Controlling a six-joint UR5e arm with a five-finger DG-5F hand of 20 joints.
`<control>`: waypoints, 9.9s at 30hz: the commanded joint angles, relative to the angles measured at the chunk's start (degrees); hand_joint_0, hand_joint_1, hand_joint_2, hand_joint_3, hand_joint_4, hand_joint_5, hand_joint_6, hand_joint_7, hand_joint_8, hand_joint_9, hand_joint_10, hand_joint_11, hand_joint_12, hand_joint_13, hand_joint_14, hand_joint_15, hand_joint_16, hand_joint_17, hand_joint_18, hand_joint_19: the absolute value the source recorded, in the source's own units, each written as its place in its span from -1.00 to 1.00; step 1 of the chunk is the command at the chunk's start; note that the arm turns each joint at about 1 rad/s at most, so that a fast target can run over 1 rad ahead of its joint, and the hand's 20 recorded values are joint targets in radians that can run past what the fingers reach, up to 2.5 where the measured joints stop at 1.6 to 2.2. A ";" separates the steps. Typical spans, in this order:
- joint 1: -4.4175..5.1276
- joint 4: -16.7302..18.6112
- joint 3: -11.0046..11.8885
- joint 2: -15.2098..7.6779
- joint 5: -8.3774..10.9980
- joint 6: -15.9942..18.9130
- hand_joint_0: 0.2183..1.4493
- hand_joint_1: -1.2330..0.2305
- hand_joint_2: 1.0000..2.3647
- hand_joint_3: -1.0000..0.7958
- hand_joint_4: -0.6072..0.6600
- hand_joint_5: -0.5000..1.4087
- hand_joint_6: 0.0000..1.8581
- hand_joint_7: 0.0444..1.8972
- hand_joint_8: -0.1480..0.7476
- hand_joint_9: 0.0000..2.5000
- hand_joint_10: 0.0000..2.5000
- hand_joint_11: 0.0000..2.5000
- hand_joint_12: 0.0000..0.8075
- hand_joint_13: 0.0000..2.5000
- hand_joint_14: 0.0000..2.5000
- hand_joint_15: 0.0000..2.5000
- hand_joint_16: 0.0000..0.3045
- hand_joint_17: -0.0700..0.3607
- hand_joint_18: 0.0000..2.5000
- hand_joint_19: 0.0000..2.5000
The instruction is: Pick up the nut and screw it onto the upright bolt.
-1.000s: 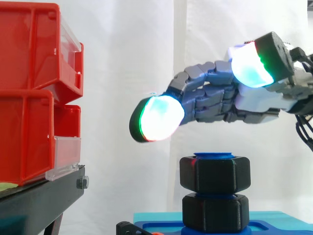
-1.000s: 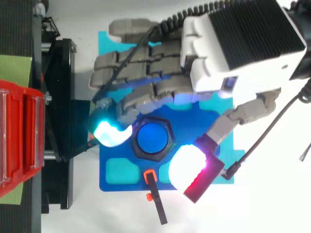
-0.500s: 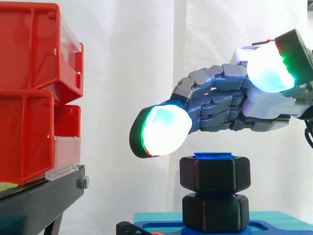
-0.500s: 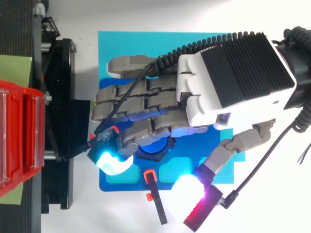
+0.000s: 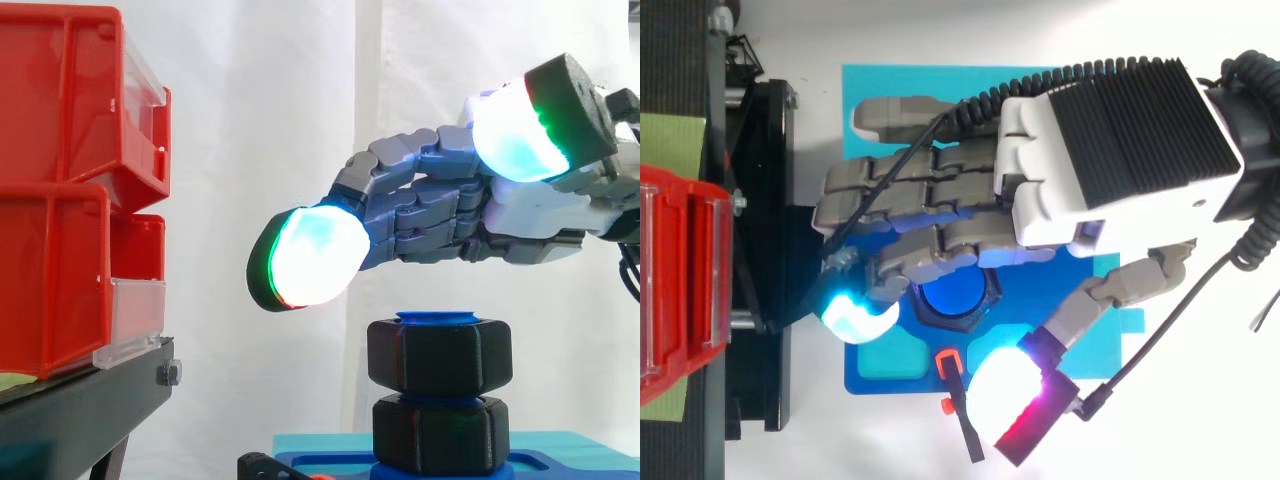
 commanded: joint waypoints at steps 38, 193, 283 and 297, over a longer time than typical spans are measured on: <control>-0.28 2.24 -2.88 -0.05 0.98 -3.09 -0.58 0.29 -1.00 -0.44 0.31 -0.63 -0.46 -0.07 -0.16 -0.59 -1.00 -1.00 -0.58 -0.71 -1.00 -1.00 -0.91 -0.54 -0.94 -1.00; -1.33 -8.04 5.21 -2.60 -0.52 -0.54 -0.59 0.24 -1.00 -0.44 0.49 -0.56 -0.46 -0.06 -0.18 -0.71 -1.00 -1.00 -0.38 -0.96 -1.00 -1.00 -0.82 -0.40 -1.00 -1.00; -4.41 2.42 2.92 -2.51 -9.57 4.91 -0.63 0.27 -1.00 -0.44 0.17 -0.66 -0.46 -0.38 -0.22 -0.60 -1.00 -1.00 -0.24 -0.84 -1.00 -1.00 -0.79 -0.33 -1.00 -1.00; -4.32 0.66 2.84 -2.60 -9.57 4.03 -0.63 0.30 -1.00 -0.44 0.22 -0.65 -0.46 -0.33 -0.21 -0.63 -1.00 -1.00 -0.23 -0.87 -1.00 -1.00 -0.77 -0.31 -1.00 -1.00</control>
